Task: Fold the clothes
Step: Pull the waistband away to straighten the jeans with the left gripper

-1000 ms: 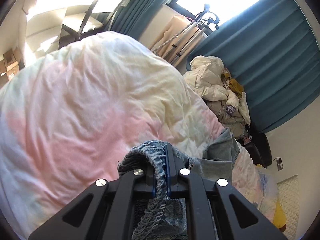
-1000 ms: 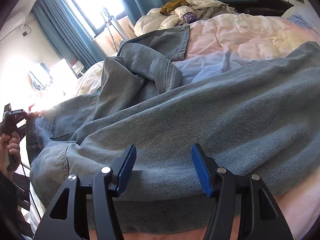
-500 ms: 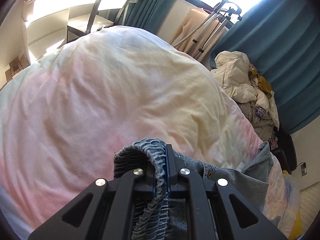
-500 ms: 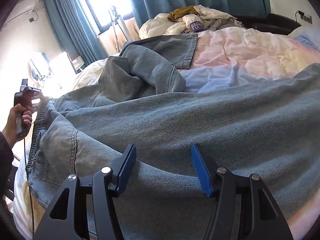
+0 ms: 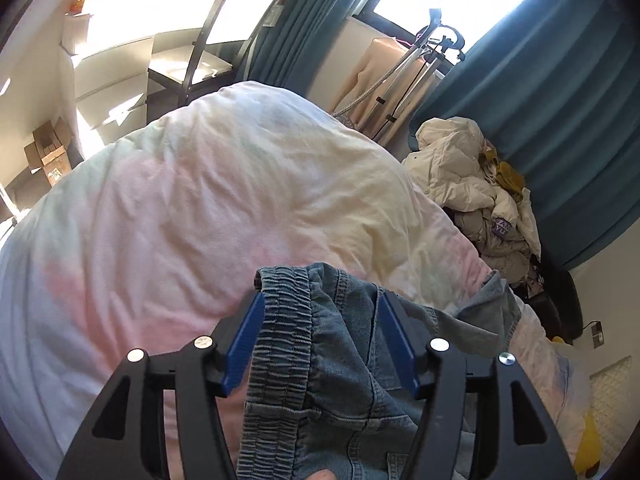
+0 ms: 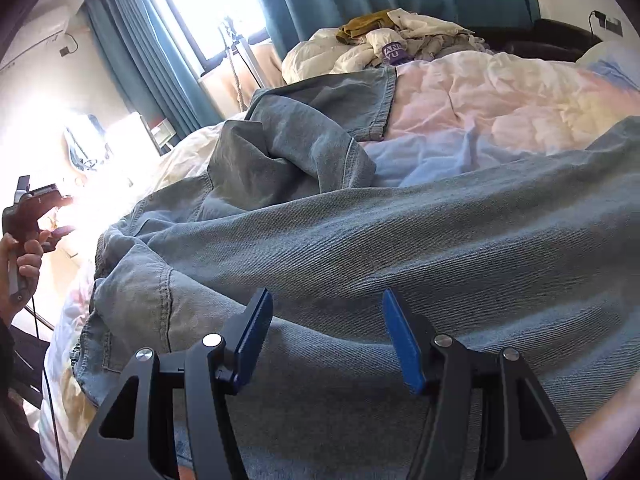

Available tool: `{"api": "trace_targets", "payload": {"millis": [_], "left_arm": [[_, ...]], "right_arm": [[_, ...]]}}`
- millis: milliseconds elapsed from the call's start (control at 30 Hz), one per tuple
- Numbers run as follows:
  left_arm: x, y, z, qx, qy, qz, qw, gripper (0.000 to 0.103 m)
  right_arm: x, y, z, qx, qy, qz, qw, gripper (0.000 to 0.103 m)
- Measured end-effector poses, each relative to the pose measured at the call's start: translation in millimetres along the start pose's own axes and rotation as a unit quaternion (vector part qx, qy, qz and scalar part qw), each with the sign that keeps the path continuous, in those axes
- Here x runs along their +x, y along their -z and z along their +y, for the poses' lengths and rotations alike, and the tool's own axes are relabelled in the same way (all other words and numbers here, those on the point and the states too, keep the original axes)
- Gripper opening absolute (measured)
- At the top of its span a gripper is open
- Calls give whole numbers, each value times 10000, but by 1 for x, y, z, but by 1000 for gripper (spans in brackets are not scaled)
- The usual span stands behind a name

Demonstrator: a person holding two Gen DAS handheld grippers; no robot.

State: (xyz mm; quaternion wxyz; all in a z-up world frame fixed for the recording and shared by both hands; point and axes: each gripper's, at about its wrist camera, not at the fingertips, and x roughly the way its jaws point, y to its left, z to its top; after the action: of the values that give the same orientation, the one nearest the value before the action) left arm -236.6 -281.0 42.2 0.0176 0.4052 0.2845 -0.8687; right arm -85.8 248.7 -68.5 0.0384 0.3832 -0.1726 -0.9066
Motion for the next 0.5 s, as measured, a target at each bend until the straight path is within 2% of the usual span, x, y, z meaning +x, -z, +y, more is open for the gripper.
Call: {"api": "trace_targets", "payload": {"millis": [200,233,300,333,500], "left_arm": [[-50,94,20,-600,507,362,9963,61],[-54,110,24,-645,506,442,9957,61],[-56,140,31,-670,210,739,9948,61],[-57,152,38,-758,276,795,9936,61],[-66,202,81,-1764,624,937,9779,61]], "right_arm": [[-23,-5,4,-100,7,-253,9996,58],[-27,-5,5,-142,44,-296,9995,58],[-33,-5,5,-214,107,-345,9991,58],[-36,-4,4,-247,138,-353,9990,58],[-55,3,-8,-238,278,-352,9987,58]]}}
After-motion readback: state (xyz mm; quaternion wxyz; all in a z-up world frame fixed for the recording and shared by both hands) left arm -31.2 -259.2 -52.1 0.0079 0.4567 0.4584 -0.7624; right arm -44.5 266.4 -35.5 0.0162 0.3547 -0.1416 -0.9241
